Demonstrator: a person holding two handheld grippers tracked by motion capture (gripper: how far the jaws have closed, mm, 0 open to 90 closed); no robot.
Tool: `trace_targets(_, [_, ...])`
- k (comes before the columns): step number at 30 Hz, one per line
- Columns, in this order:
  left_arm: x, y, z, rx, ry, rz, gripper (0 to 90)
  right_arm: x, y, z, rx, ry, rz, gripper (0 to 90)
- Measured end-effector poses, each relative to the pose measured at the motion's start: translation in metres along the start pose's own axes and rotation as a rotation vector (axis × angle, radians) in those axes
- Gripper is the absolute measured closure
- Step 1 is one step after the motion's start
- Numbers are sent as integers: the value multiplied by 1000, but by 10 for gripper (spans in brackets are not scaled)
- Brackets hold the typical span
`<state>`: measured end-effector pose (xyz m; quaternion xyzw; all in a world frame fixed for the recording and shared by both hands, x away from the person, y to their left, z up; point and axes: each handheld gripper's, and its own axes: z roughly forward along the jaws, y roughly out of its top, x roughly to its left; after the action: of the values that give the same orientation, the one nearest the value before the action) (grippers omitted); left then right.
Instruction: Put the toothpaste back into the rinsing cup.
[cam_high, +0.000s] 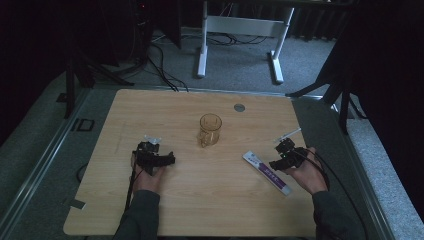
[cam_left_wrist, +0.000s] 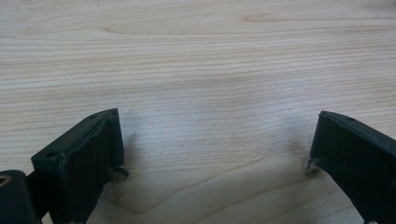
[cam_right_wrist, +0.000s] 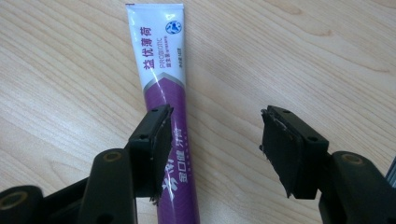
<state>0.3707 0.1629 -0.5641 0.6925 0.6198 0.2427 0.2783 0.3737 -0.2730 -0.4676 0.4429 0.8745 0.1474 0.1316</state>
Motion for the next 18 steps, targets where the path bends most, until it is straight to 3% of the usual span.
trace_targets(18, [0, 0, 0, 0, 0, 0, 23, 10, 8, 10, 53, 31, -57, 513])
